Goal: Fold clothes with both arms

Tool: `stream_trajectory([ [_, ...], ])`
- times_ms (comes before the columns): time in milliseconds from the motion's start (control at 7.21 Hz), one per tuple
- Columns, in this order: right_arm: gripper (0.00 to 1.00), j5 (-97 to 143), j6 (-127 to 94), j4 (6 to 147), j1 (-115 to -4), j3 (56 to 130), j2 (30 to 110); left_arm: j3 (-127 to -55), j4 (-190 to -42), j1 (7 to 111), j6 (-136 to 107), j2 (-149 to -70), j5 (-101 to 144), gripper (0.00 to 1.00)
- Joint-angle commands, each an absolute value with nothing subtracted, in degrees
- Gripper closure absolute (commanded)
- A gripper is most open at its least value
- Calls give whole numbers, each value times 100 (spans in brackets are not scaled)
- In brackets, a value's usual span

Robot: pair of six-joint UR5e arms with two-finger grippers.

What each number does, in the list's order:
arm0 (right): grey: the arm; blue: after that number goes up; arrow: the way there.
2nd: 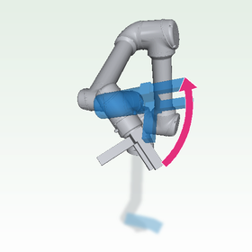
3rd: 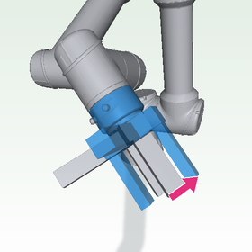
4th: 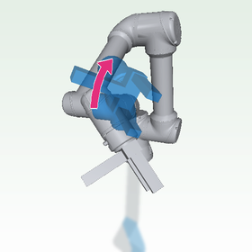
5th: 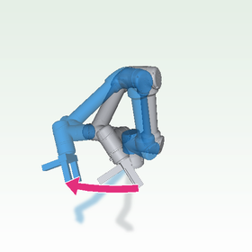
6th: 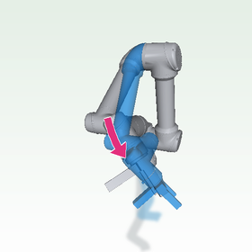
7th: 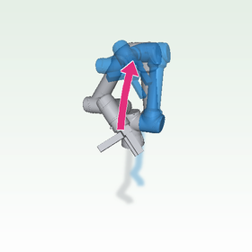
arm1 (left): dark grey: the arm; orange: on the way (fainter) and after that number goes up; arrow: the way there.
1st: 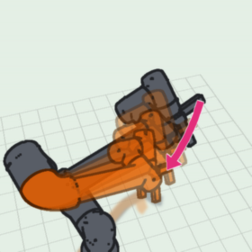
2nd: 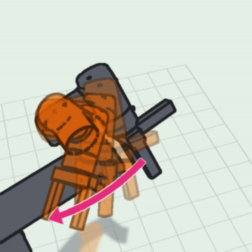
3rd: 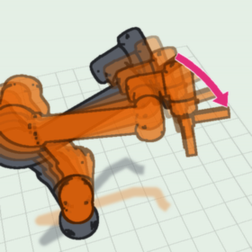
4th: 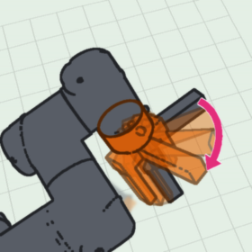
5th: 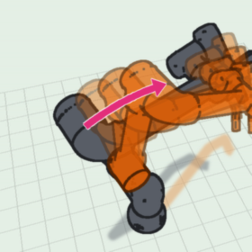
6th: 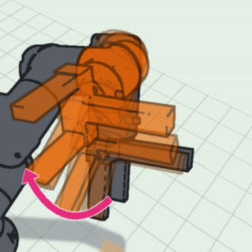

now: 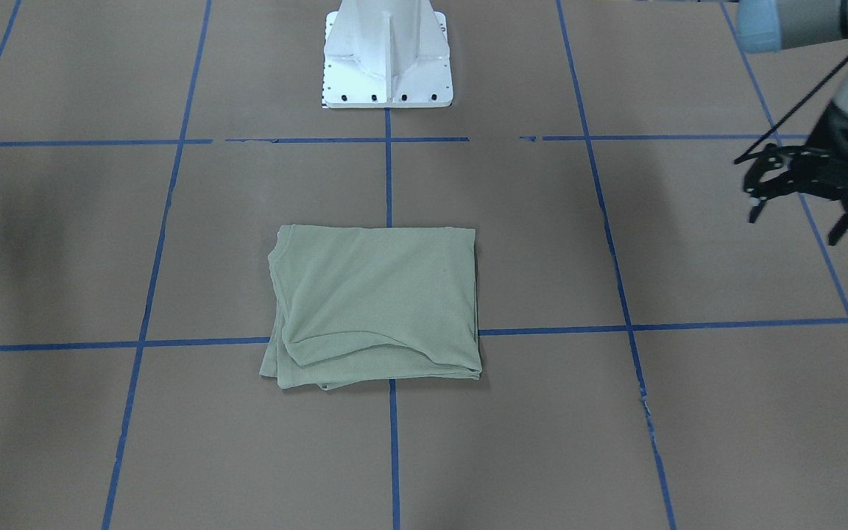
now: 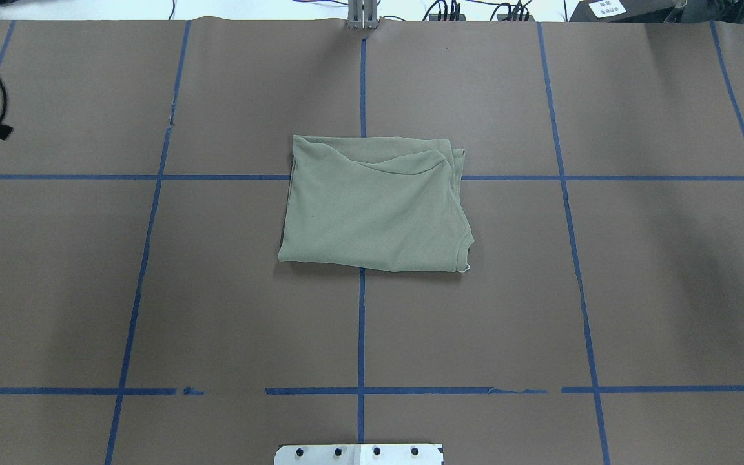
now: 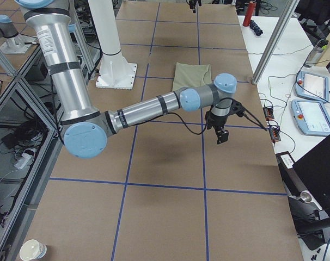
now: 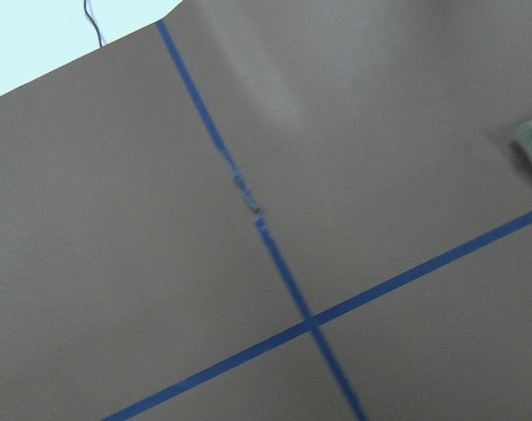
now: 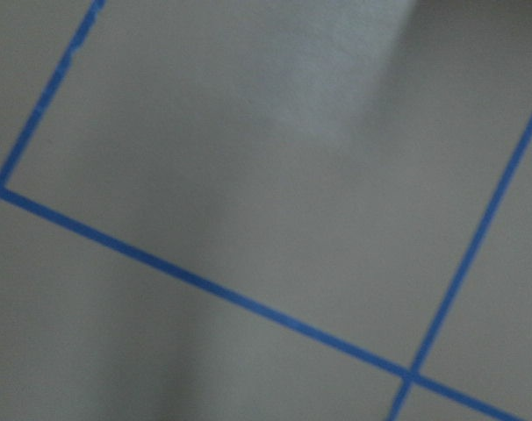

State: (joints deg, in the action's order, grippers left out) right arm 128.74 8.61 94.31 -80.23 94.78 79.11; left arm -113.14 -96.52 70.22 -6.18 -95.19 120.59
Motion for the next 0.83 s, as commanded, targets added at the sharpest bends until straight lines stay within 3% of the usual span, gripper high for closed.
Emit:
stream_trajectory([
  [0,0,13017,1265,9360,-8717,9536,9267,-10971,-9616,8065,-8,-8537,12716,0],
  [139,0,13043,1248,9291,-8814,9597,9525,-10508,-9694,8295,43,-8491,12857,0],
  [278,0,13121,1231,9168,-8868,9806,9771,-10433,-9712,8749,79,-8482,12902,0],
  [694,0,13333,1160,9185,-8895,10116,9940,-10415,-9502,8833,615,-8044,13698,0],
])
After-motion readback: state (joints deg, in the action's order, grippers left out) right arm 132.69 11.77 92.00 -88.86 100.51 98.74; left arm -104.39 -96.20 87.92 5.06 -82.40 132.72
